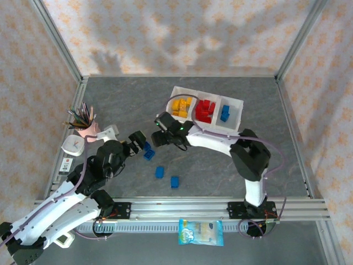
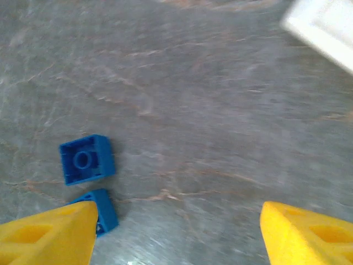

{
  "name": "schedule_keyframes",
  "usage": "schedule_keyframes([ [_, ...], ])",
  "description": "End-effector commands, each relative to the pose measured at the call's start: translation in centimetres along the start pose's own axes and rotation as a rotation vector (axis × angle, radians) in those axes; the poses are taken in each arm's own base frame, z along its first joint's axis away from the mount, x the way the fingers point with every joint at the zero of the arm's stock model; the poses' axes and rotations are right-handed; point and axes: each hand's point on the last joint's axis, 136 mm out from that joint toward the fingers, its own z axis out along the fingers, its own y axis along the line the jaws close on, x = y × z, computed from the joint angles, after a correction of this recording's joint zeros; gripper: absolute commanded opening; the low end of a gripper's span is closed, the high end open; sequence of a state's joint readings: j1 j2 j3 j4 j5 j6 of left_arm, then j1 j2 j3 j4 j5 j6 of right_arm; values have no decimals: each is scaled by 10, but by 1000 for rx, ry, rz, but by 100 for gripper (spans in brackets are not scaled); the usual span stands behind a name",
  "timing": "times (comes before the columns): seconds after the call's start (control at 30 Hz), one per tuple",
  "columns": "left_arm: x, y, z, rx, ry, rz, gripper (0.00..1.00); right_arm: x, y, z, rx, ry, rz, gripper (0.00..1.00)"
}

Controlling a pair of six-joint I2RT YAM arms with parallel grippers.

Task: Sort the legos into containers by color
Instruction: Pick up the lego from the center of the table.

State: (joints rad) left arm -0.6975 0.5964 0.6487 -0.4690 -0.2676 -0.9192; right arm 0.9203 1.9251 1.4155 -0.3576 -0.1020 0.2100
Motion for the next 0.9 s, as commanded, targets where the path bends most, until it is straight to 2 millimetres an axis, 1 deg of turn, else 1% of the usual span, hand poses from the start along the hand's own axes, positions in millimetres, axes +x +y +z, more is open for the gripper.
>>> schedule_keyframes([
  [0.0,-2,25,-6,-91,-26,-21,99,-14,20,10,-39,-15,-61,78],
  [0.1,-3,30,-9,-106,-34,-32,99,-11,32,29,-37,10,-100,79],
  [0.2,-6,33,-12,-117,-46,-41,99,-5,46,42,-53,33,-142,80],
  [0.33,-6,35,-13,-116,-50,-44,99,-2,50,59,-41,61,-156,80],
  [0.43,-6,37,-14,-125,-52,-44,99,-1,52,69,-36,75,-172,78],
  [0.63,-11,37,-17,-118,-72,-50,99,1,51,85,-13,95,-190,70],
  [0.77,-10,36,-15,-123,-69,-43,99,4,49,94,3,110,-199,60],
  [0.87,-10,34,-14,-118,-66,-44,99,3,47,95,16,112,-200,51],
])
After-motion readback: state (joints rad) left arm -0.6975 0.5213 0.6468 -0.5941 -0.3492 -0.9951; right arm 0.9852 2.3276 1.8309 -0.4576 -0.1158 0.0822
